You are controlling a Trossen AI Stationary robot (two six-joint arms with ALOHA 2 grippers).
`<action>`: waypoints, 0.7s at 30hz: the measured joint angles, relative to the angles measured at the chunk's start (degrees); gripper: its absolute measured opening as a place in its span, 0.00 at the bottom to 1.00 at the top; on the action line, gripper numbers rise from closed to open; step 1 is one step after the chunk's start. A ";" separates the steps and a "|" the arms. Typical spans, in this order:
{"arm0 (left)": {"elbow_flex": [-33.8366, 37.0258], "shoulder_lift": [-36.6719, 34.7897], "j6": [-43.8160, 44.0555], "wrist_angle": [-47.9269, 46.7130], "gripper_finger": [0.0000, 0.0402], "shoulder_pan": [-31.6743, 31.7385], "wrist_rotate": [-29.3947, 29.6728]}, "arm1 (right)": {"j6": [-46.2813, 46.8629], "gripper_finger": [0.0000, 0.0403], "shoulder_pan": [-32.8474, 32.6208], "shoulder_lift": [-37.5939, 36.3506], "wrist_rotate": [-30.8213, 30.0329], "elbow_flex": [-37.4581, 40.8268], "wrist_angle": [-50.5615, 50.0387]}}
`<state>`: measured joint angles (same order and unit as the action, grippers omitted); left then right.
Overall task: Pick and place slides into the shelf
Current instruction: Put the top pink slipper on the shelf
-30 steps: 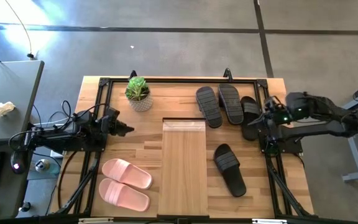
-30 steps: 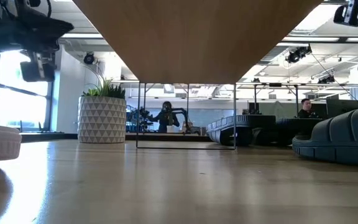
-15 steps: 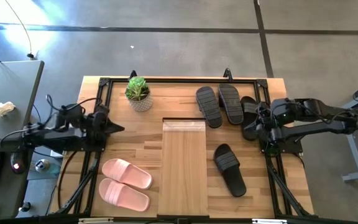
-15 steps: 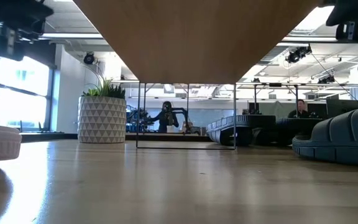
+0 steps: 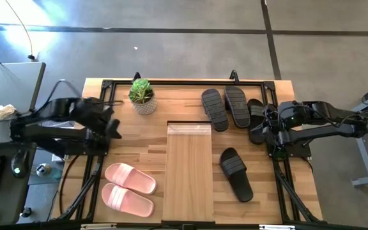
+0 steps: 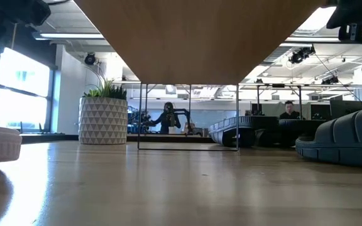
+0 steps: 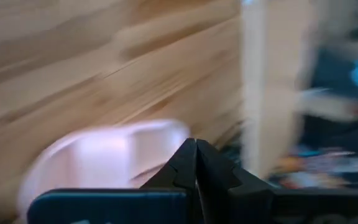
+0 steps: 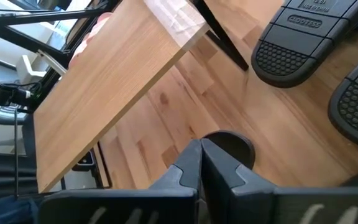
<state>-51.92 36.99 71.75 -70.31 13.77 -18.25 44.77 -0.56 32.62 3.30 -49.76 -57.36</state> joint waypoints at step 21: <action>2.00 8.11 45.02 0.55 0.00 -49.21 18.86 | -1.31 0.00 0.00 0.00 0.15 0.00 0.20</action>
<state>-49.92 45.09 116.76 -69.76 -35.44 0.61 43.46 -0.56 32.62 3.45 -49.76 -57.17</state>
